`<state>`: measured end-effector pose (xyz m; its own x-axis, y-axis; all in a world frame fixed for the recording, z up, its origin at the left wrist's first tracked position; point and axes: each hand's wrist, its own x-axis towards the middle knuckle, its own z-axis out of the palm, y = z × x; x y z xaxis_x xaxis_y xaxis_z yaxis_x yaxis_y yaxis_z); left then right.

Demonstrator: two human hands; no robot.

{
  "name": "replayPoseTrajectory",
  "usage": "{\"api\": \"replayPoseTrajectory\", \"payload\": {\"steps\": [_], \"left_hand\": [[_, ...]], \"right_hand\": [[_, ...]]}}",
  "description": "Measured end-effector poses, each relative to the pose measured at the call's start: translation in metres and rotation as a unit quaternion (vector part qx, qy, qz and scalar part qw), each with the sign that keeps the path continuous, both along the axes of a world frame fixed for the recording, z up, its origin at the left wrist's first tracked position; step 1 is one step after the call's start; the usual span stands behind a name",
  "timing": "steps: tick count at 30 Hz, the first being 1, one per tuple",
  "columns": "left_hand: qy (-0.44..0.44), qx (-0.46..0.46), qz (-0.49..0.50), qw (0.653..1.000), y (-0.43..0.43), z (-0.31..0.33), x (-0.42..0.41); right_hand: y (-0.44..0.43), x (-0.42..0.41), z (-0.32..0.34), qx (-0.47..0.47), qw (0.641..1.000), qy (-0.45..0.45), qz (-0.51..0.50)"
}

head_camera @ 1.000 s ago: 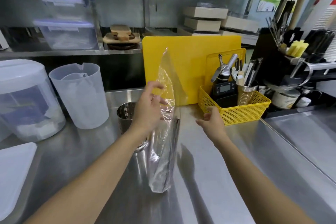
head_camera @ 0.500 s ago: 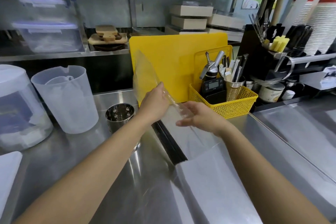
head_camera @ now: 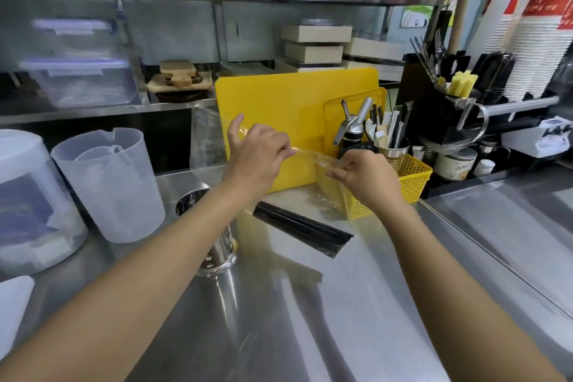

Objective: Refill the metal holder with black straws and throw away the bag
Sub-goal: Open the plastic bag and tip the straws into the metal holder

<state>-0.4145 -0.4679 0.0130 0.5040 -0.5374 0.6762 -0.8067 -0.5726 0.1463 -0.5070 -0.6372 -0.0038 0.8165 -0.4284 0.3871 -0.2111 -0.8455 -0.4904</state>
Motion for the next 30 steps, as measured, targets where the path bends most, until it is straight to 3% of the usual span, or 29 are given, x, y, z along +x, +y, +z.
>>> {"api": "replayPoseTrajectory", "payload": {"steps": [2,5,10,16,21,24,30], "left_hand": [[0.018,-0.020,0.016,1.000,-0.003,0.008,0.005],[0.054,-0.051,0.017,0.997,-0.006,0.020,0.014],[0.056,-0.033,0.024,0.998,-0.011,0.032,0.026],[0.062,-0.047,0.024,0.997,-0.008,0.043,0.033],[0.068,-0.068,0.008,0.995,-0.009,0.054,0.032],[0.066,-0.071,0.001,0.995,-0.009,0.058,0.029],[0.048,-0.065,-0.006,0.997,-0.005,0.053,0.026]], "right_hand": [[-0.003,-0.005,0.006,0.000,1.000,-0.022,0.011],[-0.005,-0.017,0.009,0.059,0.992,-0.028,0.109],[-0.015,-0.028,-0.002,0.176,0.966,-0.069,0.179],[-0.032,-0.028,-0.030,0.424,0.866,-0.195,0.180],[-0.033,-0.020,-0.053,0.432,0.877,-0.135,0.160],[-0.030,-0.012,-0.056,0.416,0.884,-0.153,0.146],[-0.019,-0.005,-0.050,0.470,0.843,-0.214,0.149]]}}
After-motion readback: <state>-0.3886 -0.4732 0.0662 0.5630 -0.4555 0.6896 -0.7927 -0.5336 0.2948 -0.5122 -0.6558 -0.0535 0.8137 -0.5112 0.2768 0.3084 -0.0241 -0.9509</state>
